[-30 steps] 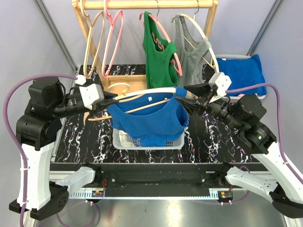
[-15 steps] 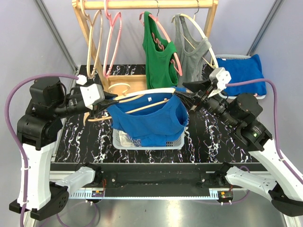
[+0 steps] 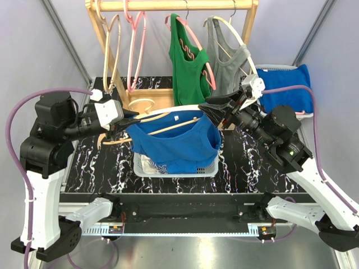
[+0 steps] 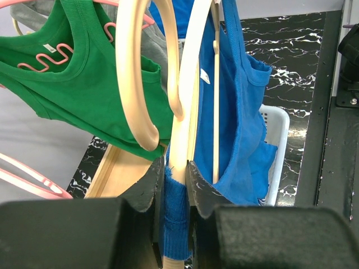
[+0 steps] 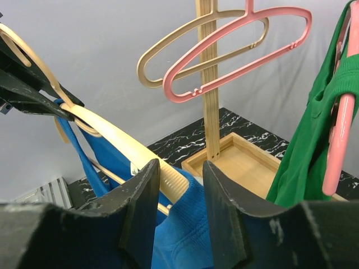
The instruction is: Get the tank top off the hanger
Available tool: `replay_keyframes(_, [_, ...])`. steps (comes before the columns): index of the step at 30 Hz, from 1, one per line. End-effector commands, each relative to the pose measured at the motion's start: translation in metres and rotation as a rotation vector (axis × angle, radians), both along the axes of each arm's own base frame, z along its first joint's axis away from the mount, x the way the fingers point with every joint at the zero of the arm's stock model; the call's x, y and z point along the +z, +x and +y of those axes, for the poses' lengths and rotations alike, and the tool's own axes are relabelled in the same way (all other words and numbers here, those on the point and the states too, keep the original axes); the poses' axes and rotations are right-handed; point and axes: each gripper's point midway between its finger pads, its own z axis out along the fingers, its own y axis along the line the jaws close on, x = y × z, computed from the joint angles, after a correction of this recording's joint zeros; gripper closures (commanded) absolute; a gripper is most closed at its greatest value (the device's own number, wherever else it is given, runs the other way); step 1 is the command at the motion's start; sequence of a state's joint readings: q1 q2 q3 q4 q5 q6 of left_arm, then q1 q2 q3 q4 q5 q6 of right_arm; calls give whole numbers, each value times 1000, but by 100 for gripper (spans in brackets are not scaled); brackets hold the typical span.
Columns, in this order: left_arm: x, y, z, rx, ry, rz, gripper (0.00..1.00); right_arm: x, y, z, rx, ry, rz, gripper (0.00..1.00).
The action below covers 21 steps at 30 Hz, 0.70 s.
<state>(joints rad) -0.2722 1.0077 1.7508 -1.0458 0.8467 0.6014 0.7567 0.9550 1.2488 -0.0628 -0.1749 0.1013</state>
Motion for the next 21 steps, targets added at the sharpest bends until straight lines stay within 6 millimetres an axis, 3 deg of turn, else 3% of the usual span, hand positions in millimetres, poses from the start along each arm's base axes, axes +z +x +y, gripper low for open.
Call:
replay_keyframes(1, [22,-3,-1,-10,-34,-95,100,14,-6,-3,14,57,-19,57])
replay_keyframes(12, [24,-5,0,-11,-35,-106,100,7,-1,-12,-39,53,0,99])
replay_keyframes(21, [28,-8,0,-13,-43,-112,100,-6,20,-41,-233,-9,0,100])
